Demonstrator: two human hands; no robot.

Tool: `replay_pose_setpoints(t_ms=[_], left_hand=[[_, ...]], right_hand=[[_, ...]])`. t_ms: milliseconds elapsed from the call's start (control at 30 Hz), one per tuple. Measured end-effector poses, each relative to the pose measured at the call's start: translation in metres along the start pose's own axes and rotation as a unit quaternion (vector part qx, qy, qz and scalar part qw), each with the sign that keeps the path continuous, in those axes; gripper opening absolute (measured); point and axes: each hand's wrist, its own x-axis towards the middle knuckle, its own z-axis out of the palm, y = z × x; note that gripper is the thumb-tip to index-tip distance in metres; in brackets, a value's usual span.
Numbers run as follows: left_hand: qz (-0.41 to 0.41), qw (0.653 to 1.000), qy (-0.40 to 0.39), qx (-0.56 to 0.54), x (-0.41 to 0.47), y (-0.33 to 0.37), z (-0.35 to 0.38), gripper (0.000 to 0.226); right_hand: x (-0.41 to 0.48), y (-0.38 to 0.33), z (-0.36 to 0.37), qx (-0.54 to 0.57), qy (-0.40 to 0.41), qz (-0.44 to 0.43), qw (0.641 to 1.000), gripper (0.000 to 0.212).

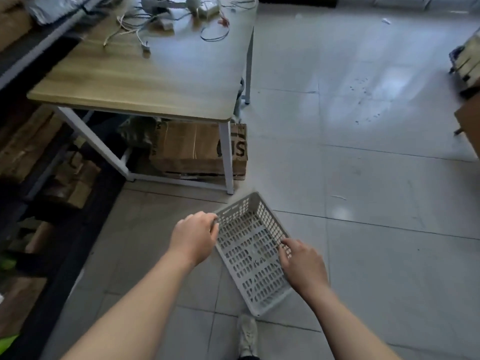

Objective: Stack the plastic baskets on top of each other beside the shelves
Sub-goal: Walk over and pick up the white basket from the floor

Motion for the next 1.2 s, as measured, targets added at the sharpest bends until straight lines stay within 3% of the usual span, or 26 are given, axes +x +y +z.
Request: replay_pose_setpoints(t_ms=[333,633,867,1200], left_hand=[[0.069,0.994,-0.076,0.034,0.111,-0.02,0.051,0.03],[0.127,0.978,-0.161,0.036,0.22,-0.063,0.123,0.032],[0.112,0.966,-0.234,-0.02,0.277,-0.093,0.224,0.038],[0.065,0.955,-0.288,0.03,0.34,-0.13,0.376,0.069]], right_hand=[[0.056,0.013,0.046,0.044,0.019,0.114,0.992,0.031],[0.105,0.013,0.134,0.081,0.046,0.26,0.961,0.034],[0.136,0.034,0.224,0.117,0.078,0.341,0.929,0.033],[0.157,0.112,0.343,0.144,0.098,0.396,0.901,0.034]])
